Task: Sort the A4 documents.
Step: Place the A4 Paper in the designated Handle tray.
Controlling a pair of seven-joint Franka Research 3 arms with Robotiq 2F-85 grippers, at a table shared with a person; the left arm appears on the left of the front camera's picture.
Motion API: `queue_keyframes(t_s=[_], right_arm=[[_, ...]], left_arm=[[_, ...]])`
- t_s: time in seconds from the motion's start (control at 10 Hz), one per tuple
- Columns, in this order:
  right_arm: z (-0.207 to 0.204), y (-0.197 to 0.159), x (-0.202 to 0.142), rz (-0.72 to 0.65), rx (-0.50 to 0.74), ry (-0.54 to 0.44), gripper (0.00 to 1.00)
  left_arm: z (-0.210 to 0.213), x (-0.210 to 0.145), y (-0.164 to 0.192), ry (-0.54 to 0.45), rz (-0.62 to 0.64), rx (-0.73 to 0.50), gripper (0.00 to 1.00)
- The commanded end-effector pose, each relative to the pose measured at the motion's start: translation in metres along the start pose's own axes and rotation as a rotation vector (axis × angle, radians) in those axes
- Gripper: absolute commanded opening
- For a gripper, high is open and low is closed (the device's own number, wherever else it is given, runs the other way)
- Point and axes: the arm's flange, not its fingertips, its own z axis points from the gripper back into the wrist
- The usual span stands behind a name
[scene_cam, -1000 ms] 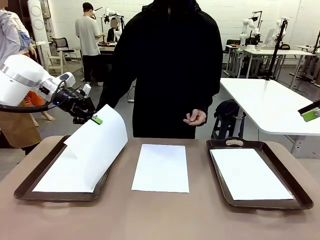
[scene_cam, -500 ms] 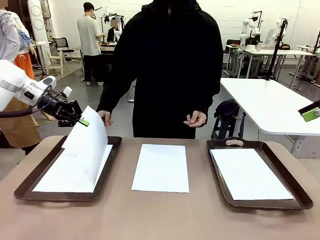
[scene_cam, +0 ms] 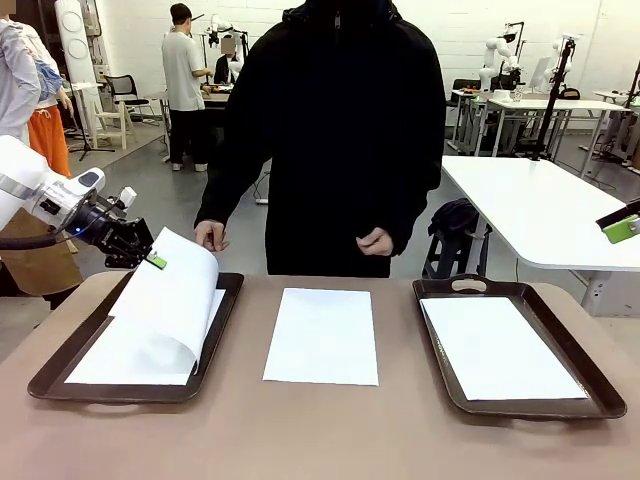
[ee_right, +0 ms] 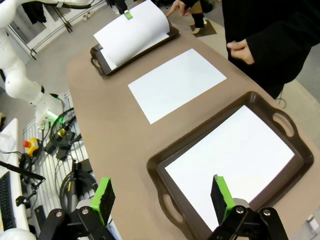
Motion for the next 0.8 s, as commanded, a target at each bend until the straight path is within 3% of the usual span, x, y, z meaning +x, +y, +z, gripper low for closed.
queue_keyframes(t_s=[0.0,0.2,0.7], right_arm=[[-0.001,0.000,0.000,0.000,-0.001,0.000,1.00],[-0.001,0.000,0.000,0.000,-0.001,0.000,1.00],[-0.001,0.000,0.000,0.000,-0.001,0.000,1.00]], left_arm=[[0.008,0.009,0.005,0.128,-0.074,0.076,0.01],[0.008,0.019,0.010,0.235,-0.062,0.164,0.01],[-0.018,0.027,0.030,0.155,0.012,0.244,0.01]])
